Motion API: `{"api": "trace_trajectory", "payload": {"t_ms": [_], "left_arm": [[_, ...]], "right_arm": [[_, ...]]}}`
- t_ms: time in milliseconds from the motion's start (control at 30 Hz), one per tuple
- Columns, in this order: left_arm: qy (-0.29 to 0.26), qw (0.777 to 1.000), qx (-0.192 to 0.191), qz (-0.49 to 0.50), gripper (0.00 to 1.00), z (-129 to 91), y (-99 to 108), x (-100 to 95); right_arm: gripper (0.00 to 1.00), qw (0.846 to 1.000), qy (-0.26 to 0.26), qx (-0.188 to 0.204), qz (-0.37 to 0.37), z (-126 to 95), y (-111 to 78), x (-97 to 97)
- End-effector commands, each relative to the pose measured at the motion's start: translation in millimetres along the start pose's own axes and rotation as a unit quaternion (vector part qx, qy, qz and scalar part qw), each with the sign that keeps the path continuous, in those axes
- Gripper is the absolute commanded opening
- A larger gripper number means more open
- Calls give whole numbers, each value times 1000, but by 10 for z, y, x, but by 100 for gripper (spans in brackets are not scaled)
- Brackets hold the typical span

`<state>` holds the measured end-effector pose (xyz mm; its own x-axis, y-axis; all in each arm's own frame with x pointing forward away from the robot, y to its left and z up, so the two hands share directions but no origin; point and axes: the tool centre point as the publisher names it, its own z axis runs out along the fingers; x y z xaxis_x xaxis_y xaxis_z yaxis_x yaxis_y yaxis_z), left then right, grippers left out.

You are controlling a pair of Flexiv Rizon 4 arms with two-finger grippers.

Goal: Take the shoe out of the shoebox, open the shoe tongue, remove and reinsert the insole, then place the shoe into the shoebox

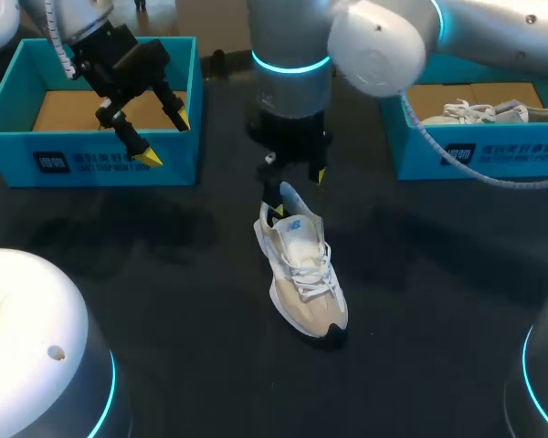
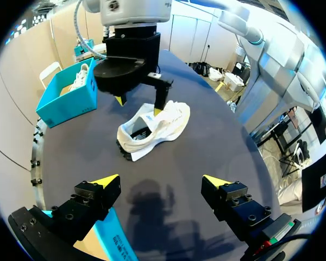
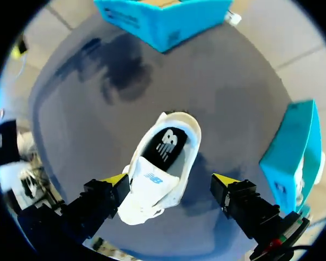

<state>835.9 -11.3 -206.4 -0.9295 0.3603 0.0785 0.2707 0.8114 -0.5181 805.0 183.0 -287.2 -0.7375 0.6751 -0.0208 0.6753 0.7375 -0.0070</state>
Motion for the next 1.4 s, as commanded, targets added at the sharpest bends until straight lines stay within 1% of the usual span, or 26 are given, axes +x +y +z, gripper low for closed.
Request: {"api": "trace_trajectory", "payload": {"t_ms": [33, 267, 300, 333, 400, 533, 667, 767, 900, 967, 1033, 1100, 1233, 1333, 1400], "left_arm": [[-1, 1000, -1, 0, 100, -1, 0, 12], [-1, 1000, -1, 0, 100, -1, 0, 12], [-1, 1000, -1, 0, 100, -1, 0, 12], [-1, 1000, -1, 0, 100, -1, 0, 12], [-1, 1000, -1, 0, 100, -1, 0, 12], [-1, 1000, -1, 0, 100, -1, 0, 12], [-1, 1000, -1, 0, 100, -1, 0, 12], [-1, 1000, -1, 0, 100, -1, 0, 12], [-1, 1000, -1, 0, 100, -1, 0, 12], [-1, 1000, -1, 0, 100, -1, 0, 12], [-1, 1000, -1, 0, 100, -1, 0, 12], [-1, 1000, -1, 0, 100, -1, 0, 12], [-1, 1000, -1, 0, 100, -1, 0, 12], [-1, 1000, -1, 0, 100, -1, 0, 12], [-1, 1000, -1, 0, 100, -1, 0, 12]], "right_arm": [[100, 998, 1, -63, -31, 4, -65, -7], [100, 998, 1, -63, -31, 4, -65, -7], [100, 994, -16, -67, -84, 22, -39, -9], [100, 990, -25, -77, -118, 28, -40, -9], [100, 983, -33, -63, -167, 50, -52, -17], [100, 967, -47, -45, -245, 52, -38, -41], [100, 944, -57, -55, -321, 55, 52, -54], [100, 930, -52, -58, -360, 67, 115, -88], [100, 916, -48, -53, -394, 105, 187, -153], [100, 909, -45, -59, -409, 125, 220, -185], [100, 900, -42, -73, -427, 142, 244, -218], [100, 898, -40, -75, -431, 157, 266, -258], [100, 888, -39, -86, -450, 172, 302, -328], [100, 879, -40, -86, -468, 176, 353, -361], [100, 869, -41, -87, -485, 195, 398, -371]]}}
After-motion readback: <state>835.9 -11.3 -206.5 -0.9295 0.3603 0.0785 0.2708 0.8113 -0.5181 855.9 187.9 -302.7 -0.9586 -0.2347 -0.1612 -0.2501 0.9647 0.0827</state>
